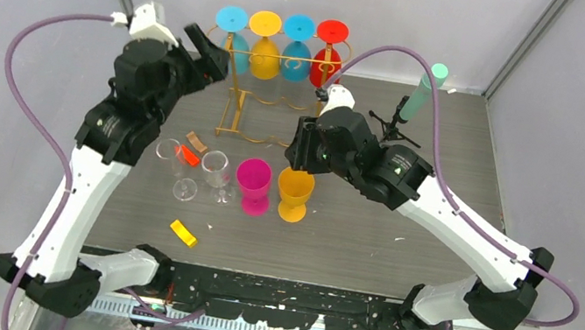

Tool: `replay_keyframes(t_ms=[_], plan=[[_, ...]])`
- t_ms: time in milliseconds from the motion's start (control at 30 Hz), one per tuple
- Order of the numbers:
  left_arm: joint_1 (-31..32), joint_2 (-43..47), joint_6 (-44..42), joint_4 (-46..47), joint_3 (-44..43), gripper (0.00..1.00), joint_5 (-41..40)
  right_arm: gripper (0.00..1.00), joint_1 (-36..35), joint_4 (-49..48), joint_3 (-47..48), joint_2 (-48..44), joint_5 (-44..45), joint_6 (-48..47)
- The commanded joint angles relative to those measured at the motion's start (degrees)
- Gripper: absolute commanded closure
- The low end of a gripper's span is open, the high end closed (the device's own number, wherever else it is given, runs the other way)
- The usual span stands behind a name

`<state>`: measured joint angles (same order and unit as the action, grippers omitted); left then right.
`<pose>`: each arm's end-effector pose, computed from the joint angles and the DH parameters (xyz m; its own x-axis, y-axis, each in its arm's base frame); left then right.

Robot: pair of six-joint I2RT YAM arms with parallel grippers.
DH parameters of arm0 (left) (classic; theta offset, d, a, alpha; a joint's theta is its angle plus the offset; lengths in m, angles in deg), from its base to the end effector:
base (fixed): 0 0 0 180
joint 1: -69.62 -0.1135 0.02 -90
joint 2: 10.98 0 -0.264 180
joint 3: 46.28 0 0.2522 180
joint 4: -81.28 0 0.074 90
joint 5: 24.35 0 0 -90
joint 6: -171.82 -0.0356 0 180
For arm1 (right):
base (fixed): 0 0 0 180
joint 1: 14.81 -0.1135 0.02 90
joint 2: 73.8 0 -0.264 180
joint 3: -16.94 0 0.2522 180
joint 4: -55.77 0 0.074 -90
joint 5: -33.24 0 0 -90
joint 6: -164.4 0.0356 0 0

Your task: Take the wine glass off the wine glass rack

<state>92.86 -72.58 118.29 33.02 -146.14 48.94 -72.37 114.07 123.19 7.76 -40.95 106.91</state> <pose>0.1868 -0.0691 0.4831 -0.1983 -0.5344 -0.8216 -0.0002 0.8383 -0.5452 0.1694 0.2484 0.4201 -0.6214 -0.0136 -0.7834 -0.4226 0.8478 0.3204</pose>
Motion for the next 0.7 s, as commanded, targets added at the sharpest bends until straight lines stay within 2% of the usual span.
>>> replay_keyframes(t_ms=[0,67,133,300,400,533,667], plan=[[-3.39,-4.97,3.26,6.45,-8.75,0.23,-0.79,0.56,0.95,-4.72,-2.96,-2.94,1.22,1.51],[-4.08,-8.76,3.26,7.1,-11.62,0.31,-1.75,0.59,1.16,-4.87,-4.0,-3.65,1.19,1.65],[-4.99,-12.04,3.45,7.25,-14.43,0.35,-1.75,0.61,1.21,-4.89,-5.04,-4.23,1.33,1.76],[-10.15,-20.7,6.11,5.44,-21.49,0.31,3.47,0.62,1.47,-4.98,-7.36,-5.05,1.3,2.14],[-14.38,-25.31,9.66,4.84,-23.99,0.29,10.51,0.62,1.57,-5.36,-8.24,-5.19,0.69,2.36],[-17.57,-29.42,14.62,7.41,-24.15,0.4,17.99,0.65,1.74,-5.77,-8.97,-4.87,0.12,2.47],[-18.18,-32.06,17.01,9.24,-24.1,0.43,18.93,0.66,1.75,-5.77,-8.39,-3.97,-0.46,2.51]])
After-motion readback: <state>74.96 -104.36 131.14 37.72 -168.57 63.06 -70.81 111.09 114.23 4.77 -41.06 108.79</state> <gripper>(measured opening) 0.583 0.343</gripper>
